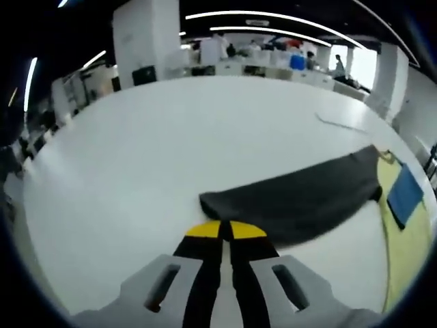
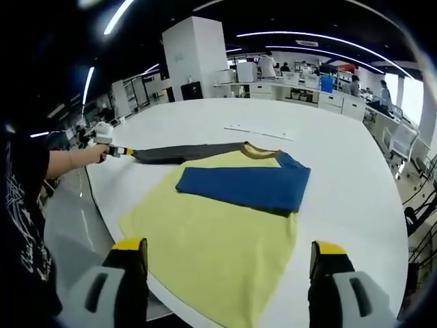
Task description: Fold the garment on the visible template until the final outline fits inside the template.
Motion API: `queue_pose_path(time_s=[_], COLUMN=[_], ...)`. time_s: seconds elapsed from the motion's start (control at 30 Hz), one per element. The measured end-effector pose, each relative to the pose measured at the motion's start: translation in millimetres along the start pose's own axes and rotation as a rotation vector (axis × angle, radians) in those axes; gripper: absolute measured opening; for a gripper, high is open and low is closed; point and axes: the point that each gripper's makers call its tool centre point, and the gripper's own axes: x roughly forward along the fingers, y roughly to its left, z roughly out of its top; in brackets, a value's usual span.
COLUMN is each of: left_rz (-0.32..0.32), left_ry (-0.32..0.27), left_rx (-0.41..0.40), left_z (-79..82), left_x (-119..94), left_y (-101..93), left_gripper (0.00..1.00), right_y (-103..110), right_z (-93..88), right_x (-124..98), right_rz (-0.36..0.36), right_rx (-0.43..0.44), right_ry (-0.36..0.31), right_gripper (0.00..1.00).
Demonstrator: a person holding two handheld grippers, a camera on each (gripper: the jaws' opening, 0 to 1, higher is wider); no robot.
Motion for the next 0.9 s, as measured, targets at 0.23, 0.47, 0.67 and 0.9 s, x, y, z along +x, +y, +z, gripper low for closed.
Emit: queue_pose_path(time_s=[0.23,0.47,0.67,0.9], left_rz=[-0.037,-0.096,-0.141,-0.179], left_ry=[-0.029,-0.060,-0.088,-0.108], left_rx=[0.015,0.023,0.030,0.079], left_z=[18.2,38.0,54.3,67.5], left_x=[-5,-12,-14,-10], left_y=[-13.4,-38.8,-60.8,-87.7], left_gripper=[0.00,0.00,0.00,0.00], right_y=[1,4,5,5], right_z=[-0.5,-2.2,-5.1,-2.2], right_x=[0,1,1,-1], right_rz=[0.006,0.013,0.022,0.007], right_rx=[-0.005,-0.005,-0.011,-0.049], right_ry=[0.004,0.008,0.007,-0.017], right_gripper=[0.99,0.99,0.99,0.99])
